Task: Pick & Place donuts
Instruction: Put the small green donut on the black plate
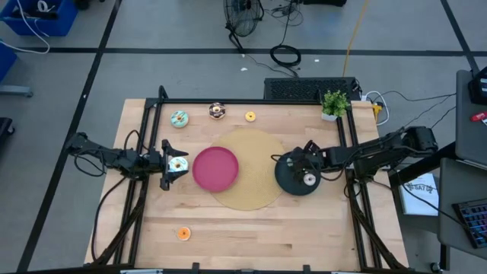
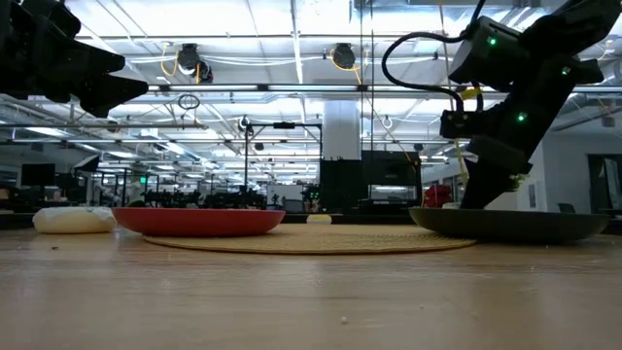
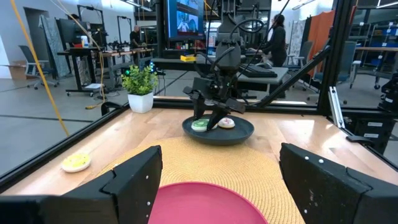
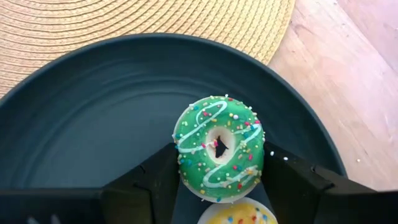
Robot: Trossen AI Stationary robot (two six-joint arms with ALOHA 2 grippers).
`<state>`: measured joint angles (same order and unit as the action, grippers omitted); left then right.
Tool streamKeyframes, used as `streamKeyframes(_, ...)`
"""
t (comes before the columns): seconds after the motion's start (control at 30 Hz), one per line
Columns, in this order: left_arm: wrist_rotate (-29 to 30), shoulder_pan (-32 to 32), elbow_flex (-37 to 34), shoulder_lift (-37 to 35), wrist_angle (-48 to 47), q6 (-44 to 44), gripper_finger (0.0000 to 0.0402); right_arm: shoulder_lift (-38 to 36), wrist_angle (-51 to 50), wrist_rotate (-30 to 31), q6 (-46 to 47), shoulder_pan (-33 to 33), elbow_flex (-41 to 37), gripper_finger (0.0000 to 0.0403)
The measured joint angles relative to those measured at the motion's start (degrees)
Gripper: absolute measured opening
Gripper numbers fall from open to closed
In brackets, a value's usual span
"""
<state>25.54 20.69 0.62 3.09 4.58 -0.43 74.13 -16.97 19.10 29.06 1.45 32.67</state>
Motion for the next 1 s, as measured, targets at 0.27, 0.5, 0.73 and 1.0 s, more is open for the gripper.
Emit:
streamKeyframes(0.27, 0.0, 0.02, 0.02, 0.01, 0.0, 0.01, 0.0319, 0.0, 0.03, 0.07, 0.17, 0.0, 0.0, 0.0196)
streamKeyframes(0.5, 0.0, 0.0, 0.0, 0.0, 0.0, -0.01, 0.0319, 0.02, 0.04, 0.14, 0.2, 0.02, 0.0, 0.0196)
streamKeyframes(0.73, 0.0, 0.02, 0.02, 0.01, -0.02, 0.01, 0.0319, 0.02, 0.9, 0.21, 0.2, 0.02, 0.0, 0.0196)
streamKeyframes(1.0, 0.0, 0.02, 0.02, 0.01, 0.0, 0.01, 0.0319, 0.04, 1.95, 0.23, 0.07, 0.02, 0.0, 0.0196)
